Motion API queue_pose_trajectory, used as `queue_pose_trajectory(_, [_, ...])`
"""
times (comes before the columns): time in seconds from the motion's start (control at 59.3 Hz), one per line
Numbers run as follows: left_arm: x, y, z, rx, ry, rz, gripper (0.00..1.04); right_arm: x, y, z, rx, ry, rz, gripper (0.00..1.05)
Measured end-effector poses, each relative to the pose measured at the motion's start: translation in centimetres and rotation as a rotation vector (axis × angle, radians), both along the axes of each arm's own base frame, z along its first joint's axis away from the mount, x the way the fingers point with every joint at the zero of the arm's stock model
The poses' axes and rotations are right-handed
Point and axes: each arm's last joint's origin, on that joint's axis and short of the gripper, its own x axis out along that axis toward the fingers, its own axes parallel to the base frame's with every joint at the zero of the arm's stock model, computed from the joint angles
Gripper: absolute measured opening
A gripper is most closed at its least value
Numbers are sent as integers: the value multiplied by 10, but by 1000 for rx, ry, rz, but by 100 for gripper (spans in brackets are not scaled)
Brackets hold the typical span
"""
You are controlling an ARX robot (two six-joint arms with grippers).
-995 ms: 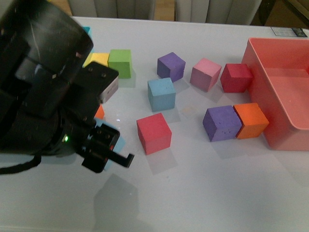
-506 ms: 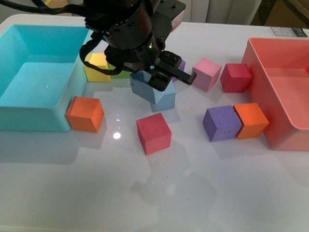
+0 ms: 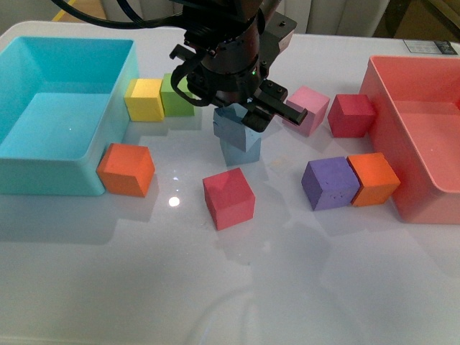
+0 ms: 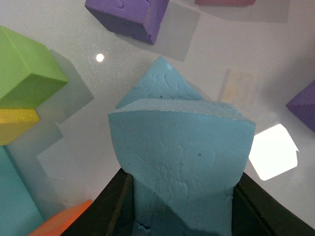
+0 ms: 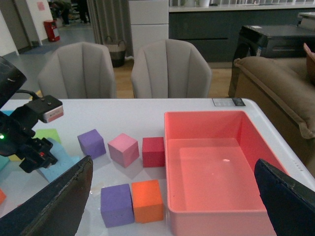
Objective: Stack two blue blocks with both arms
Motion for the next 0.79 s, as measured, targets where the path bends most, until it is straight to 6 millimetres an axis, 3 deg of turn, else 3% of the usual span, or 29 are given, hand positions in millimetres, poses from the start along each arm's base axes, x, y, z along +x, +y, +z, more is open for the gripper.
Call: queue_pose_trajectory(0.793, [26,-8,-16,30,9,26,40,0,0,0,0,0,0,96])
